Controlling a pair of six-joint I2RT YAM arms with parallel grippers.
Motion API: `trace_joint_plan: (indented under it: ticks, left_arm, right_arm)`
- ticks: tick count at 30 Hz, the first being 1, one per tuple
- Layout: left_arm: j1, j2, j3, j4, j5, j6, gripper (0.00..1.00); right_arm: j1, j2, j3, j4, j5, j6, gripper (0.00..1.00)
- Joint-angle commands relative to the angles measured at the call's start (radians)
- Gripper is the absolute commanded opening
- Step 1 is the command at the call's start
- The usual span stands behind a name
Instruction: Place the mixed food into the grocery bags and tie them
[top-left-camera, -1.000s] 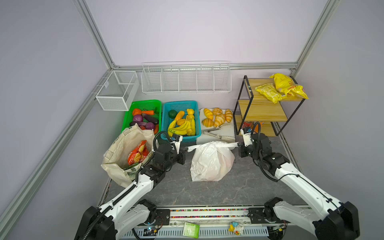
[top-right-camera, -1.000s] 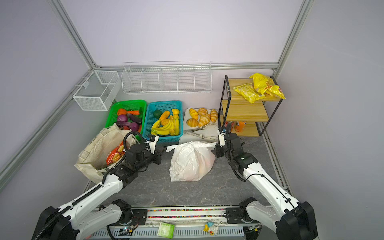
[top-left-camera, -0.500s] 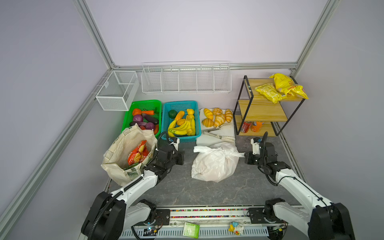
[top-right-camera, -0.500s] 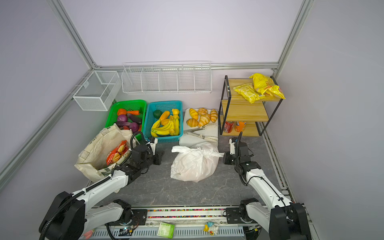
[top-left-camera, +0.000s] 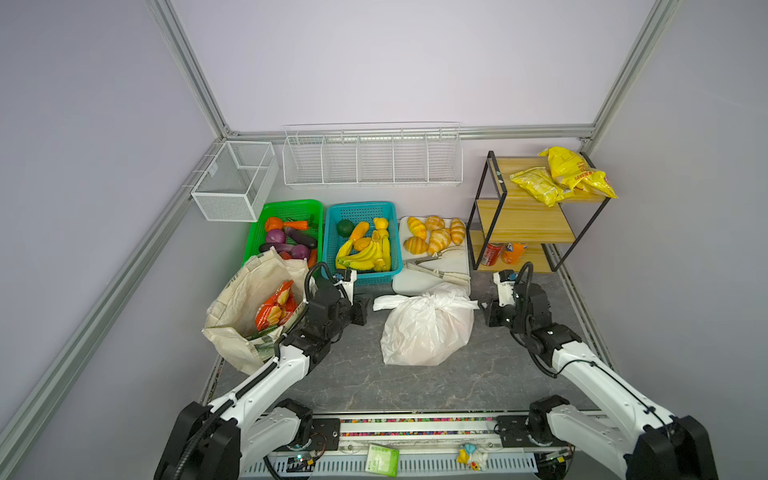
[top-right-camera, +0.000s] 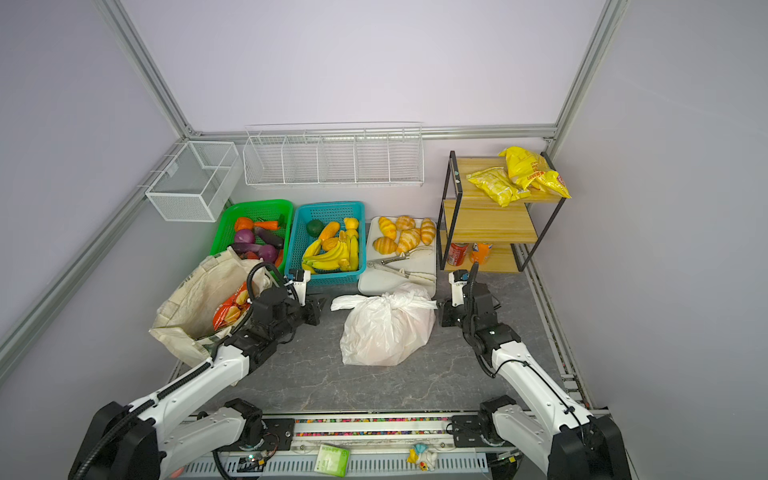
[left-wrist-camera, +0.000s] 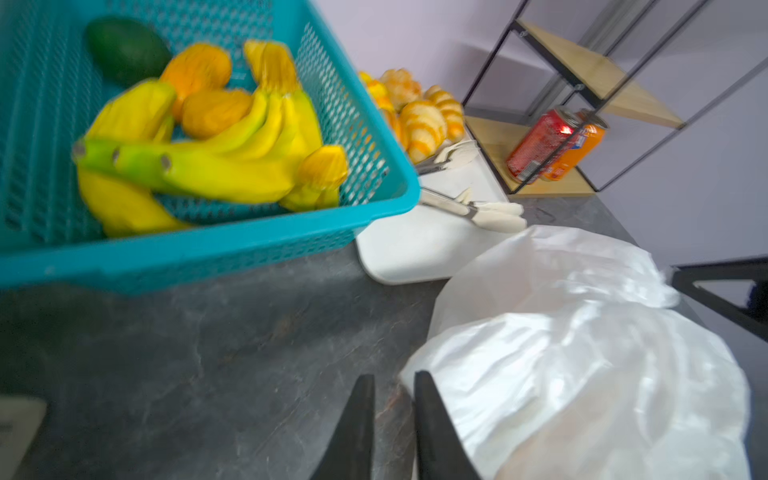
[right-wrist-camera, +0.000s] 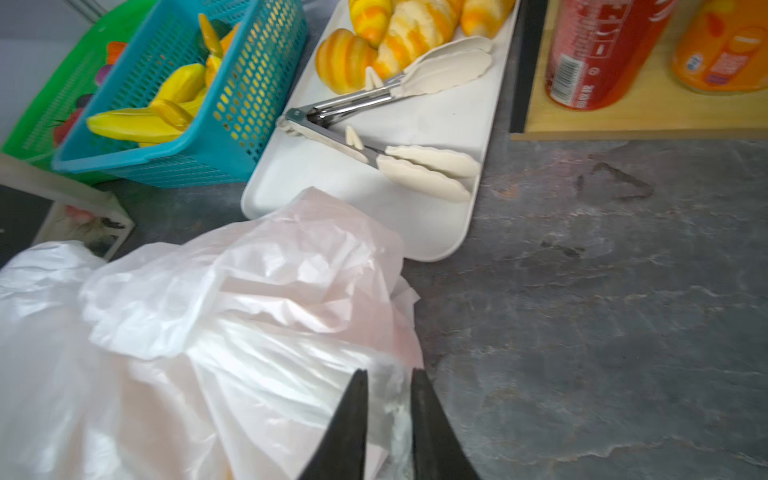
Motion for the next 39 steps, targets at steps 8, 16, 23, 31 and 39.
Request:
trace_joint_plan:
  ticks: [8, 16, 23, 31, 39]
  left_arm:
    - [-0.195, -0.043, 0.198, -0.033, -0.045, 0.12, 0.56]
    - [-0.284, 0.062, 0.395, -0.303, -0.216, 0.214, 0.64]
    - [-0.17, -0.089, 0.507, -0.635, -0.437, 0.032, 0.69]
    - [-0.054, -0.138, 0.638, -0.98, -0.508, 0.021, 0.73]
    - [0.141, -0.148, 0.566, -1.106, -0.394, 0.021, 0.76]
  right_arm:
    - [0.039, -0.075, 0.165, -0.056, 0.039, -0.115, 0.59]
    - [0.147, -0.031, 0.262, -0.172, 0.01, -0.217, 0.82]
    - [0.251, 0.156, 0.402, -0.279, -0.165, -0.408, 0.92]
    - [0.283, 0.419, 0.541, -0.361, -0.204, -0.531, 0.88]
    - [0.299, 0.552, 0.565, -0.406, -0.16, -0.544, 0.9]
